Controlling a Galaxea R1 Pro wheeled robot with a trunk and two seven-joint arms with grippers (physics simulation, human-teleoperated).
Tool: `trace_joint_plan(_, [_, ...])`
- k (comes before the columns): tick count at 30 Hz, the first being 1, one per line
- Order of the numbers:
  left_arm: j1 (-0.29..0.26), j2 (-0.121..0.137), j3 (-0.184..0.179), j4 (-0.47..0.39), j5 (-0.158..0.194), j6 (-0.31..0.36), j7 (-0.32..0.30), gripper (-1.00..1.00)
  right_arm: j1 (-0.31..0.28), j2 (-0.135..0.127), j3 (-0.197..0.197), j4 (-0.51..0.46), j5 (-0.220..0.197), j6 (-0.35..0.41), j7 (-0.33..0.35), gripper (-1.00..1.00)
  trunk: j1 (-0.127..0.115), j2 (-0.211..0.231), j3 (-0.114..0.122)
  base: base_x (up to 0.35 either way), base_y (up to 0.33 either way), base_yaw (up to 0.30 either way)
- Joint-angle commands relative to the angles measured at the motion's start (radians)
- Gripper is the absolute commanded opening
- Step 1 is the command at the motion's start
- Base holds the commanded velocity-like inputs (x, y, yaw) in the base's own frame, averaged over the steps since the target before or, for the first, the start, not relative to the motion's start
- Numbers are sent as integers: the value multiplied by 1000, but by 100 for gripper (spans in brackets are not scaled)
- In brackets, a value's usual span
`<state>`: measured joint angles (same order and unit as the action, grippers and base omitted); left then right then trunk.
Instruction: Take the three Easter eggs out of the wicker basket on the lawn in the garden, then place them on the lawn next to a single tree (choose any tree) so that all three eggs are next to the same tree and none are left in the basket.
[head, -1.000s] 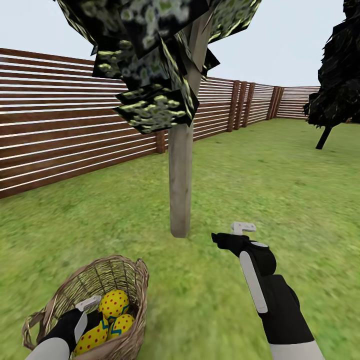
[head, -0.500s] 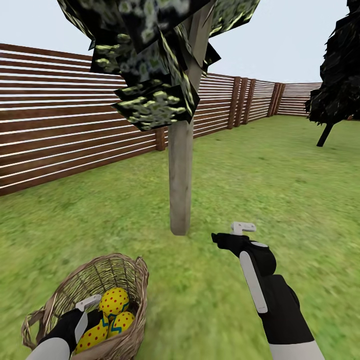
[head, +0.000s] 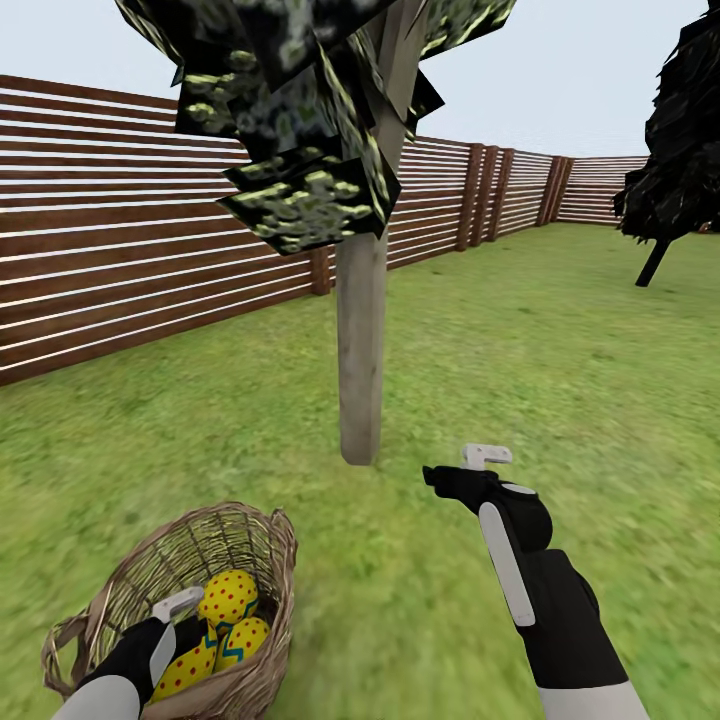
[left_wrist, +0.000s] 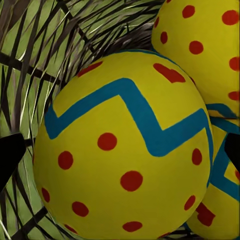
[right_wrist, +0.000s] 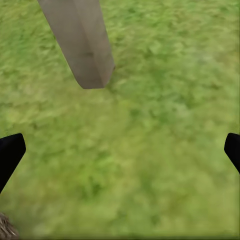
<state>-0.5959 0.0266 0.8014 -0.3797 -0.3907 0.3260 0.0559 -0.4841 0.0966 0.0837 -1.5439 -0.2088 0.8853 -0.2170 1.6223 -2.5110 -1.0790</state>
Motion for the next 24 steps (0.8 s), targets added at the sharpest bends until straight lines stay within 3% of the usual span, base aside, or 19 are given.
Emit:
trace_joint_plan(1, [-1,-1,4,-1,-3,4,-2,100,-1,0,1,-1,-11,3,-10,100,0,0,-1,0,0,0])
trace_joint_plan(7, [-1,-1,4,-1,-3,3,-9,100,-1,0,1,-1,-11,3,-10,100,0,0,-1,0,0,0])
trace_joint_plan(11, [-1,-1,4,-1,-3,2,-11,100,-1,0,1,-1,-11,3,-10,100,2,-1,-16,0,0,0])
trace_joint_plan(24, [-1,-1,4,-1,-4,2,-11,100,-1,0,1,-1,-11,3,-10,100,2,-1,-16,0,0,0])
